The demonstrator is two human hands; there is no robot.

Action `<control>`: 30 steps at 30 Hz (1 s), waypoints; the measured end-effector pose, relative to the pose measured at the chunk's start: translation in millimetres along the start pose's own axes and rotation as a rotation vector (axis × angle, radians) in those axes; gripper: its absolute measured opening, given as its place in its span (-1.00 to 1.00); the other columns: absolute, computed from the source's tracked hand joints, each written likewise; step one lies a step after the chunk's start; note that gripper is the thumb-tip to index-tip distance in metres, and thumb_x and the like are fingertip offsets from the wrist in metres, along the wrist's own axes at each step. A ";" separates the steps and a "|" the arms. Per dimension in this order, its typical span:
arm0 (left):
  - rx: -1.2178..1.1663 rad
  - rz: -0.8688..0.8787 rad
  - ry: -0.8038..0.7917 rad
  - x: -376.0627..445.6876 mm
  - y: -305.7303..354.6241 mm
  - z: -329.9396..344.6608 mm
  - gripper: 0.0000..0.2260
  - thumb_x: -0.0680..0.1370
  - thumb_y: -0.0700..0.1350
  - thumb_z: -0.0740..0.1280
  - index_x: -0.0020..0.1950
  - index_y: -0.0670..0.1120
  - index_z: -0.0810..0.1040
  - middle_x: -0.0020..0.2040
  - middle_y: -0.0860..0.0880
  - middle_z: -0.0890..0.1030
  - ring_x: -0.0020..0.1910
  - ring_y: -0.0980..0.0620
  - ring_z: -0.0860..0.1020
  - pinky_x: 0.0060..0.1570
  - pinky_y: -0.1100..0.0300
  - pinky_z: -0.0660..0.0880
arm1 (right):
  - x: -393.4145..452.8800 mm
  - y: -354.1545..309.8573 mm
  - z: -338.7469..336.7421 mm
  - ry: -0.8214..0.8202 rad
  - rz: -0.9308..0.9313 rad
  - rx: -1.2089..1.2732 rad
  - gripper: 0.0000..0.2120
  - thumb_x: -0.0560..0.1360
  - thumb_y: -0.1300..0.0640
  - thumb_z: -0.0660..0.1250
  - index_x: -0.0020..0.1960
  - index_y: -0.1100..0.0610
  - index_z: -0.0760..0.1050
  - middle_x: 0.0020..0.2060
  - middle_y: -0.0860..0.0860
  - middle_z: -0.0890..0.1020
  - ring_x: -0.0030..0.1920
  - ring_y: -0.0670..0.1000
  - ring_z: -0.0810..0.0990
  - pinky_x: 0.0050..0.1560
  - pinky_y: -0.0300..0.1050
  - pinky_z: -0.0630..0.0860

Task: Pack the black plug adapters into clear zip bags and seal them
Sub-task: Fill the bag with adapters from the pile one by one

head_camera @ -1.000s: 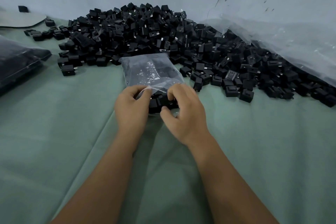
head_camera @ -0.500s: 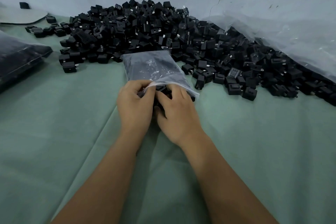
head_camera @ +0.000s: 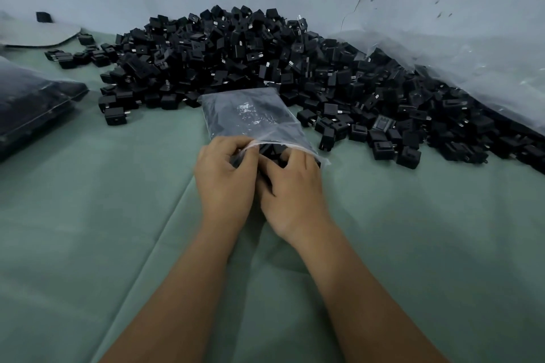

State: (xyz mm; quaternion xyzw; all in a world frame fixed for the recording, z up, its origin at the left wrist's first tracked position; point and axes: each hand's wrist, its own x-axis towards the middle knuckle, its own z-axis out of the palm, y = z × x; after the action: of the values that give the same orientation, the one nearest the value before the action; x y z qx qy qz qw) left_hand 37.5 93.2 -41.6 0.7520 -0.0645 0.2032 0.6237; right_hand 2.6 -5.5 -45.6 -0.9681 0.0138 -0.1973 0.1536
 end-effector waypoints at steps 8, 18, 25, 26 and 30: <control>-0.036 -0.006 0.002 -0.7 0.7 -1.4 -0.92 0.46 0.00 0.33 -0.16 0.14 0.62 -0.13 0.11 0.65 -0.01 -0.03 0.61 0.03 -0.11 0.55 | 4.6 2.6 -3.6 0.009 -0.025 0.016 -0.55 0.55 0.01 0.20 0.42 0.05 0.38 0.22 0.01 0.50 0.27 0.06 0.37 0.33 -0.10 0.23; -0.023 0.002 -0.004 -1.2 3.4 -1.0 -0.91 0.45 -0.02 0.32 -0.17 0.16 0.60 -0.11 0.08 0.64 -0.01 -0.06 0.60 0.05 -0.12 0.53 | 3.8 5.4 -9.8 0.041 -0.046 0.066 -0.67 0.50 0.14 0.24 0.25 0.10 0.49 0.15 0.02 0.57 0.20 0.08 0.46 0.27 -0.05 0.34; -0.010 0.032 0.004 -2.9 5.6 -1.3 -0.90 0.47 -0.04 0.33 -0.17 0.17 0.59 -0.12 0.09 0.63 -0.02 -0.04 0.59 0.04 -0.11 0.52 | 4.0 4.7 -5.0 0.032 -0.022 -0.027 -0.68 0.53 0.06 0.19 0.25 0.08 0.50 0.13 0.04 0.51 0.18 0.08 0.40 0.22 -0.11 0.29; -0.004 0.041 0.010 -3.4 6.4 -1.5 -0.89 0.47 -0.05 0.33 -0.17 0.17 0.59 -0.12 0.09 0.63 -0.02 -0.03 0.58 0.05 -0.10 0.52 | 4.5 5.3 -4.8 0.035 -0.026 -0.019 -0.70 0.53 0.07 0.20 0.22 0.10 0.50 0.13 0.03 0.51 0.17 0.07 0.40 0.22 -0.12 0.28; 0.012 0.049 0.013 -4.8 10.4 -2.2 -0.85 0.47 -0.06 0.32 -0.20 0.21 0.54 -0.14 0.10 0.61 -0.02 -0.01 0.57 0.05 -0.08 0.51 | 6.7 6.7 -4.9 0.024 -0.042 0.019 -0.70 0.53 0.10 0.21 0.21 0.14 0.50 0.14 0.02 0.53 0.19 0.05 0.43 0.25 -0.15 0.28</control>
State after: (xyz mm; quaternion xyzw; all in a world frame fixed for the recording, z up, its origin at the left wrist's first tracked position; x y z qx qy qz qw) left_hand 29.0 92.3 -33.7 0.7526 -0.0775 0.2238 0.6144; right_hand 7.1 -13.9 -40.8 -0.9643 -0.0064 -0.2119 0.1585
